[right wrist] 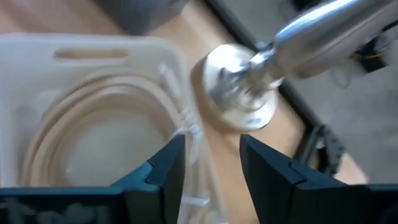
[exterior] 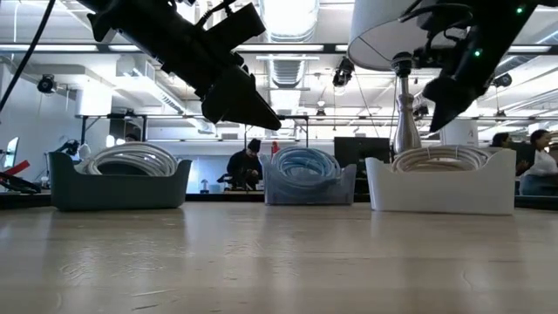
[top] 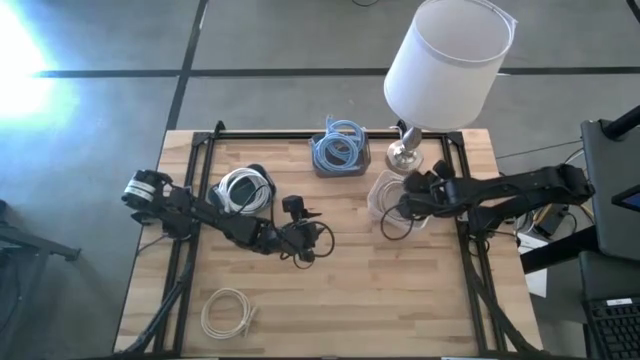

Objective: Sort HDMI cables
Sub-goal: Put the light brown HDMI cable into the white bin

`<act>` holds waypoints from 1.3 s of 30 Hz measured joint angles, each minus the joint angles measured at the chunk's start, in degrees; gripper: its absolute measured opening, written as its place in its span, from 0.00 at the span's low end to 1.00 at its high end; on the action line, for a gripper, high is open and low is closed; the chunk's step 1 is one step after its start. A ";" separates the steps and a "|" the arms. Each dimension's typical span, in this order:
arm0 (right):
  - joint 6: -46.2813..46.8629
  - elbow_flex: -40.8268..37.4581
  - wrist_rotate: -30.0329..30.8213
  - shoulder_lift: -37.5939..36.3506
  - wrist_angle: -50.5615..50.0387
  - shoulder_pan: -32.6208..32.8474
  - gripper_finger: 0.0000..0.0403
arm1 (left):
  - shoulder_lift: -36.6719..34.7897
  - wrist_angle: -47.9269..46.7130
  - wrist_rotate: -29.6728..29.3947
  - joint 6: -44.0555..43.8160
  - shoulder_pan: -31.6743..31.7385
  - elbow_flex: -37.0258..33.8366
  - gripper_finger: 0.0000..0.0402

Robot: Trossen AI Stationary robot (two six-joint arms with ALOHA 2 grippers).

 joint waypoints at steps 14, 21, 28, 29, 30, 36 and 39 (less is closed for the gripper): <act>-6.72 3.74 0.93 -0.41 29.50 1.14 0.38 | -1.44 -28.54 18.18 -8.10 -0.46 8.64 0.52; -17.67 -0.77 -9.32 0.10 45.50 1.34 0.35 | -1.44 -52.69 45.08 -18.13 -1.77 11.81 0.51; -18.88 -1.20 -9.15 0.55 43.48 1.33 0.33 | -1.44 -56.38 54.47 -30.94 -9.20 7.72 0.48; -18.83 -1.16 -8.84 0.55 43.79 1.33 0.33 | -1.44 -56.54 54.25 -33.80 -10.46 6.99 0.47; -18.83 -1.11 -8.41 0.55 44.06 1.33 0.33 | -1.44 -56.56 54.27 -36.67 -11.74 6.42 0.47; -18.71 -1.09 -7.82 0.55 45.07 1.33 0.34 | -1.44 -56.42 53.64 -45.72 -19.20 4.00 0.47; -18.72 -1.09 -7.81 0.55 45.33 1.31 0.33 | -1.44 -56.68 52.00 -47.74 -21.38 2.42 0.47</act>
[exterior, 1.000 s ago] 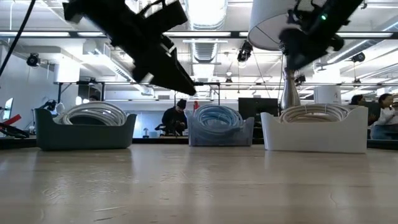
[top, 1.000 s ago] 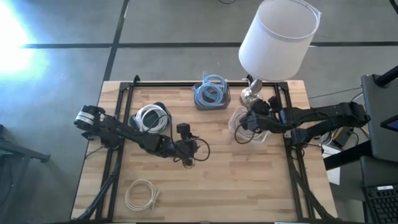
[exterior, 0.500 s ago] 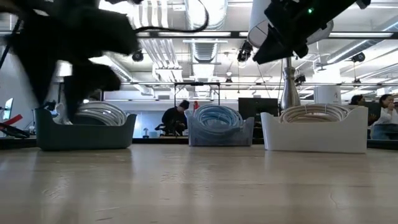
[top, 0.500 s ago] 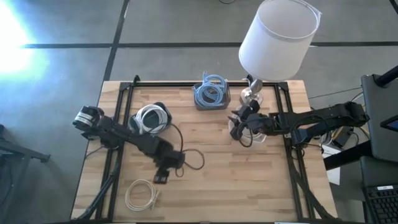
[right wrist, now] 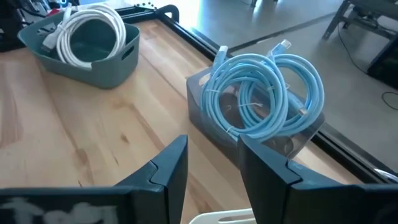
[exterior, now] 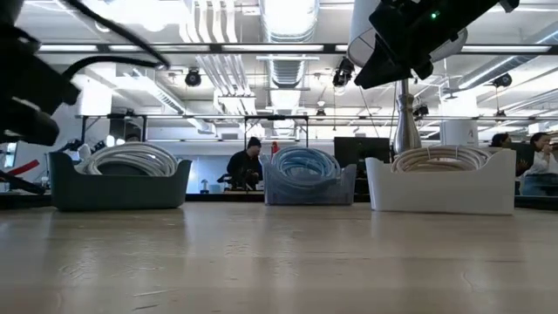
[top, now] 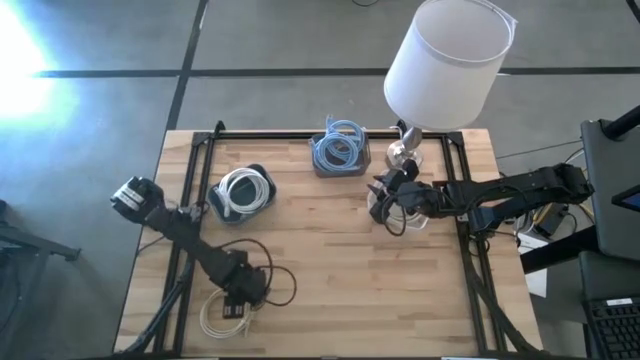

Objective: Sort HDMI cables
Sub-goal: Put the light brown HDMI cable into the white bin

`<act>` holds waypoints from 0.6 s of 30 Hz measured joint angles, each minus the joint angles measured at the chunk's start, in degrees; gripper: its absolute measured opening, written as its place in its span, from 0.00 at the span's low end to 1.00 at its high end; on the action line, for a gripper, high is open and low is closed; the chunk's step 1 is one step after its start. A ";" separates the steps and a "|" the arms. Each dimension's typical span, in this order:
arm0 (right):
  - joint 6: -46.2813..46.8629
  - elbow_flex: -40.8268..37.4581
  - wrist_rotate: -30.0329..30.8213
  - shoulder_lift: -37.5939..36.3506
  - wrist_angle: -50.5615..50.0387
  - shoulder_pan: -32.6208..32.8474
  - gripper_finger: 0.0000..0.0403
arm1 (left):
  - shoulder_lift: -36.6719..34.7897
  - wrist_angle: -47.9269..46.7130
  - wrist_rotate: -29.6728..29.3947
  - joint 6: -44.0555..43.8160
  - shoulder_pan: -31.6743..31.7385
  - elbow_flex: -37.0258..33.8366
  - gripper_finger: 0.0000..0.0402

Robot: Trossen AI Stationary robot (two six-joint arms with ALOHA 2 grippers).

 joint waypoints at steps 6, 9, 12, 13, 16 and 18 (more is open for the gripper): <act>-0.09 0.03 0.02 -0.07 2.83 -0.02 0.34 | 0.00 1.72 -2.09 -0.13 -1.35 -3.51 0.47; -0.04 0.07 0.02 -0.07 3.42 -0.02 0.33 | -0.24 3.69 -2.89 4.21 -1.18 -4.95 0.41; 0.04 0.07 -0.01 -0.07 4.52 -0.02 0.32 | -0.22 3.39 -4.94 9.89 -0.34 -4.85 0.29; 0.03 0.08 -0.03 -0.09 4.76 -0.02 0.32 | -0.11 3.45 -7.02 11.87 0.01 -4.27 0.24; 0.02 0.07 -0.61 -0.09 4.73 0.02 0.31 | 0.13 4.55 -20.87 17.03 1.74 -1.06 0.09; 0.02 0.08 -1.91 -0.07 4.94 0.02 0.30 | 0.09 4.41 -34.65 20.25 2.53 1.65 0.04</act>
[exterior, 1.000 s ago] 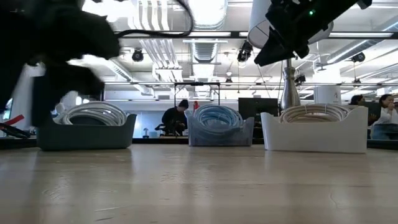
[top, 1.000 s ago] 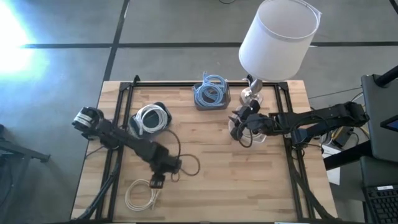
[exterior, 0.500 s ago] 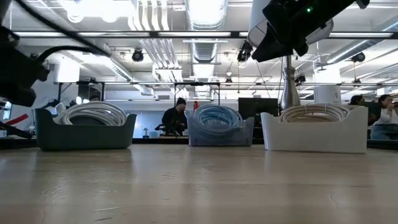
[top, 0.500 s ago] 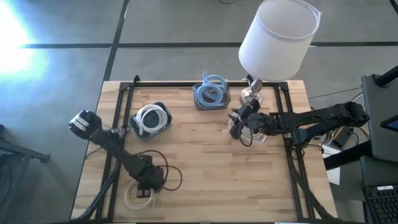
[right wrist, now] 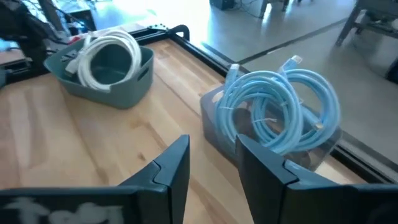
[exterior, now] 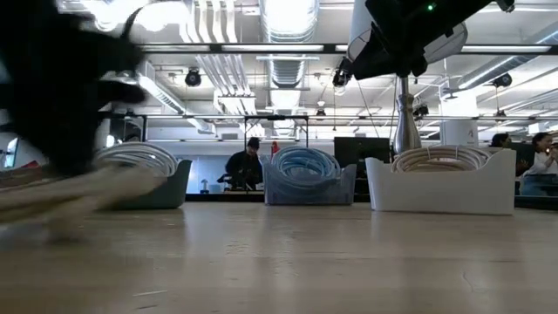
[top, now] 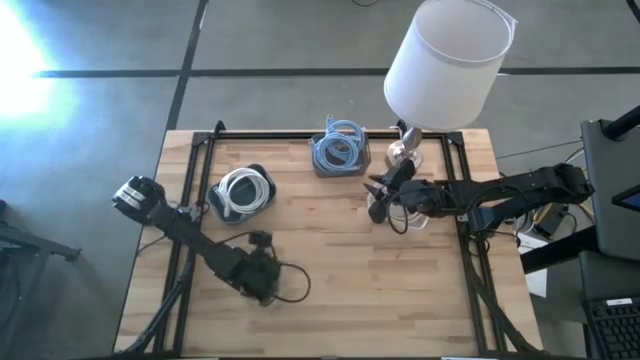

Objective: Sort HDMI cables
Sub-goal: Put the light brown HDMI cable into the white bin

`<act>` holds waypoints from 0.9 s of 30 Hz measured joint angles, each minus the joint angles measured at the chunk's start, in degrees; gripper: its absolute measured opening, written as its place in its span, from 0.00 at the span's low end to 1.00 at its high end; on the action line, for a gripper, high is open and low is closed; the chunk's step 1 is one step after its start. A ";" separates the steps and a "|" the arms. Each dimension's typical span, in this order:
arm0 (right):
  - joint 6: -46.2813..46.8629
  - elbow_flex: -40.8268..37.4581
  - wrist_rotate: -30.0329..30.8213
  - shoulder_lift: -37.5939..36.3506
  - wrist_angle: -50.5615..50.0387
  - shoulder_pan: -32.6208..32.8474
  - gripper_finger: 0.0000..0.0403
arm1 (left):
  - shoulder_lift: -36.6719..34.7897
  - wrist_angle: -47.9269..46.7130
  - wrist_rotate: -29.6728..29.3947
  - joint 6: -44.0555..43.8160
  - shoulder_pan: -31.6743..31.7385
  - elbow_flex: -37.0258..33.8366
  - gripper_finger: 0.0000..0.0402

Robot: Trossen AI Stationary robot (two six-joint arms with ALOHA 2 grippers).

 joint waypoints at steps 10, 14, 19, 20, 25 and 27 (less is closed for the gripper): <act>-5.90 -0.05 -13.63 8.46 12.70 -0.06 0.29 | -0.02 3.01 -44.34 3.04 7.87 9.46 0.12; -7.96 1.84 -22.11 11.95 16.63 0.02 0.29 | -0.02 7.02 -39.99 0.63 12.49 10.13 0.06; -8.13 4.50 -22.10 16.62 15.64 -0.07 0.29 | -0.02 14.01 -40.68 5.02 15.28 10.04 0.06; -8.13 4.94 -22.11 17.38 15.24 -0.07 0.29 | -0.02 14.62 -40.86 6.28 15.56 9.90 0.06; -7.72 7.00 -22.14 20.28 14.34 0.00 0.29 | -0.02 15.32 -41.35 8.20 16.33 9.89 0.08; -7.70 8.23 -22.33 21.10 14.09 0.02 0.29 | -0.02 15.28 -41.74 8.17 16.41 9.85 0.07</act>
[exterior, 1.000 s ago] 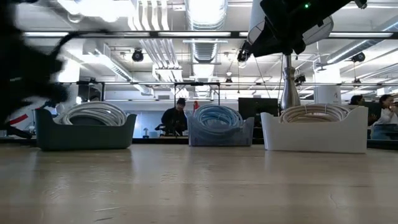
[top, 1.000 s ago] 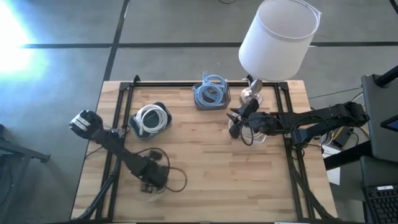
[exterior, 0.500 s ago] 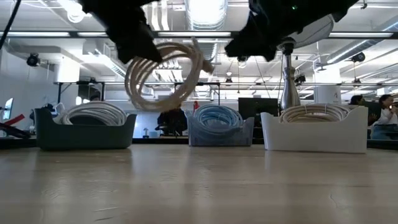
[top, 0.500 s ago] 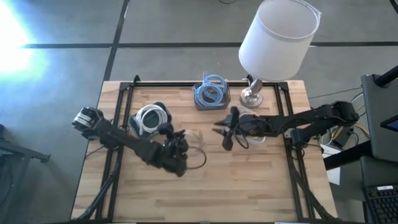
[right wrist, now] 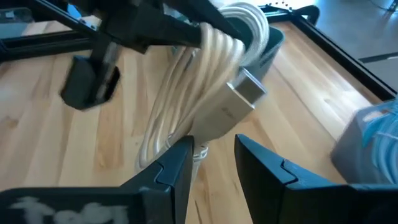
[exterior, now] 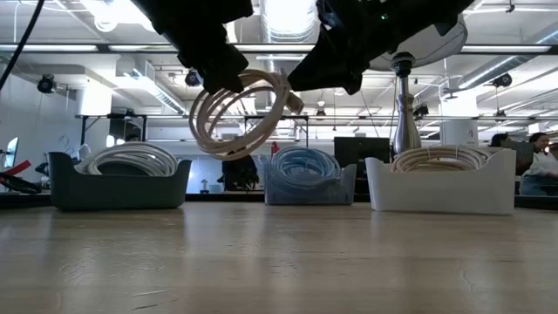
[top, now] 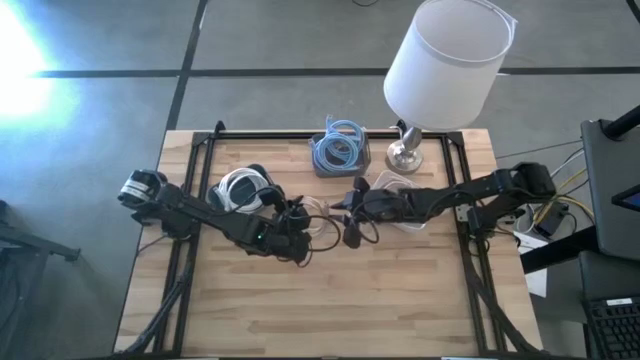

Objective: Sort HDMI cables
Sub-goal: Put the light brown HDMI cable into the white bin

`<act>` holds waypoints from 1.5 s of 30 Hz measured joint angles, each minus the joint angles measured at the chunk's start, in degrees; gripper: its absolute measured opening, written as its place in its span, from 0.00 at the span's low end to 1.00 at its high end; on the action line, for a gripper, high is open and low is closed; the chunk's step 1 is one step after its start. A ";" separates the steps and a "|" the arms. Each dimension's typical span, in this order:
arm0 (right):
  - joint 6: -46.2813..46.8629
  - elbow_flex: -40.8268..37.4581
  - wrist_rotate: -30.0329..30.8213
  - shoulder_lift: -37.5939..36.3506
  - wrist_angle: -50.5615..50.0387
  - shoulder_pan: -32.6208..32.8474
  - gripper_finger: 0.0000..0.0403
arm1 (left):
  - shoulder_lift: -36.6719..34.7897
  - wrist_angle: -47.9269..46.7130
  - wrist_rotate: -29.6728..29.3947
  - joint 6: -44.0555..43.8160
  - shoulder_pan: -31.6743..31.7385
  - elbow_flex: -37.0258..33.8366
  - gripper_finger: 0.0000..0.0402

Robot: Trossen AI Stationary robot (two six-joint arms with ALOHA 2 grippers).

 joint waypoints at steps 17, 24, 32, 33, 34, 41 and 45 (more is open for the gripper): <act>5.34 2.61 0.17 0.12 -7.50 -0.02 0.29 | -0.03 5.21 -3.04 -0.04 -0.03 -2.67 0.06; 6.05 2.57 -1.39 0.22 -7.48 -0.09 0.29 | -0.02 6.55 -2.93 1.73 0.04 -2.78 0.06; 4.42 2.40 -1.52 0.86 -6.24 -0.19 0.29 | -0.01 11.30 -1.28 3.26 0.10 -2.89 0.06; 4.32 2.37 -1.52 0.85 -6.21 -0.17 0.29 | 0.00 11.52 -1.07 3.32 0.10 -2.89 0.06; 4.31 2.37 -1.53 0.83 -6.04 -0.15 0.29 | 0.00 11.54 -1.05 3.28 0.07 -2.89 0.06; 1.47 2.37 -1.46 0.54 -5.55 -0.17 0.27 | -0.01 11.67 -0.84 3.13 0.07 -2.91 0.06; 1.35 2.37 -1.45 0.52 -5.69 -0.17 0.21 | 0.00 11.67 -0.51 2.79 0.07 -2.91 0.06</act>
